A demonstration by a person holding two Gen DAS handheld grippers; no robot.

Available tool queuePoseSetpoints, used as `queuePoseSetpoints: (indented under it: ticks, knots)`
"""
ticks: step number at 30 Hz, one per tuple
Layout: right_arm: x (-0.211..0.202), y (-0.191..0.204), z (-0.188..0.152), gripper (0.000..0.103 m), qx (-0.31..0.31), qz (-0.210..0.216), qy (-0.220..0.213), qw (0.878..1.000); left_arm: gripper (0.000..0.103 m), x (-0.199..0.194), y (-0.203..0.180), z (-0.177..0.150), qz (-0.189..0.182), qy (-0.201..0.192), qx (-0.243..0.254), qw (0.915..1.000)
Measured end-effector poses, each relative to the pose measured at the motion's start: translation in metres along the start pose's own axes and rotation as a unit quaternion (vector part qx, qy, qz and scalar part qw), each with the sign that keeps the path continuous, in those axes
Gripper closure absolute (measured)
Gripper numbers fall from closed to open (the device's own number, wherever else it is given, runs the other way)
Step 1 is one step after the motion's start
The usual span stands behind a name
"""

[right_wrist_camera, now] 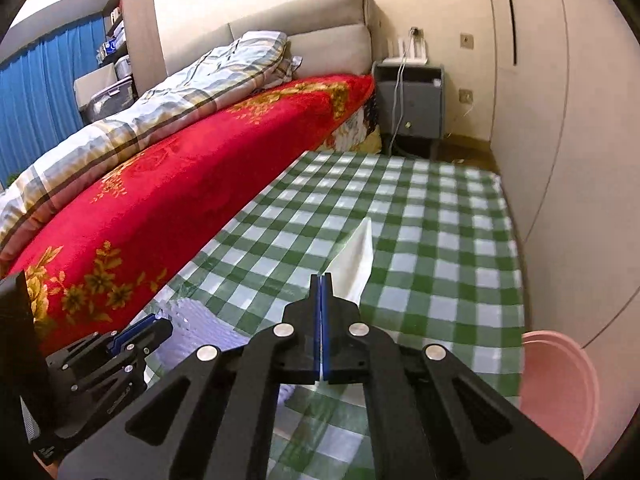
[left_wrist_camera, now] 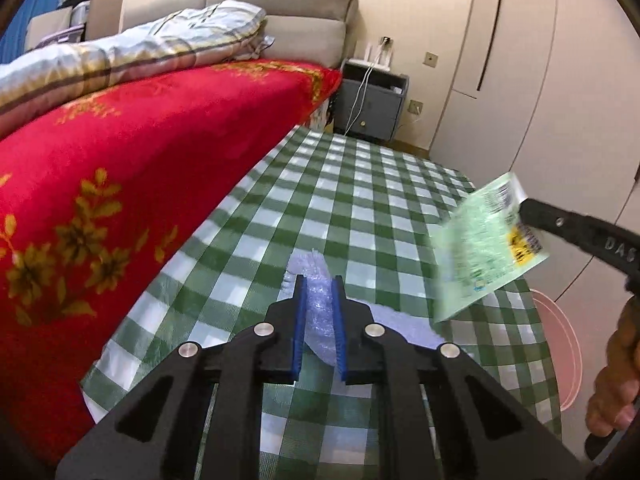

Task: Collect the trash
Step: 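Grasp the green printed packet with the right tool while the left tool grasps the lavender foam net, then carry the packet and foam net over the pink bucket and open both tools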

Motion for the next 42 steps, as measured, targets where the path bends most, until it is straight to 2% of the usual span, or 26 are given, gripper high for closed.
queuePoseSetpoints:
  ticks: [8,13,22,32,42]
  knots:
    - [-0.039,-0.007,0.007,0.103,0.005,-0.026,-0.011,1.000,0.091,-0.011,-0.011,0.004,-0.018,0.001,0.019,0.9997]
    - [-0.063,-0.014,0.008,0.103,-0.001,-0.042,-0.014,0.999,0.091,-0.018,-0.025,0.007,-0.042,0.001,0.029,0.9987]
    - [-0.113,-0.064,0.003,0.103,0.010,-0.091,-0.021,0.996,0.091,-0.026,-0.054,0.011,-0.085,-0.001,0.047,0.9953]
    - [-0.141,-0.116,-0.016,0.103,0.034,-0.143,-0.028,0.989,0.091,-0.031,-0.094,0.007,-0.112,-0.003,0.085,0.9901]
    - [-0.158,-0.162,-0.027,0.103,0.047,-0.189,-0.028,0.980,0.091,-0.028,-0.162,-0.003,-0.149,-0.003,0.133,0.9799]
Point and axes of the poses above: each gripper's, at about its wrist camera, not at the fingertips, and x roughly the way its jaws point, y to its left, z to its top, the point moved 7 cm from there along x, roughly the way its jaws point, and after that the axes turned 3 degrees about z, right-handed, at the moved point
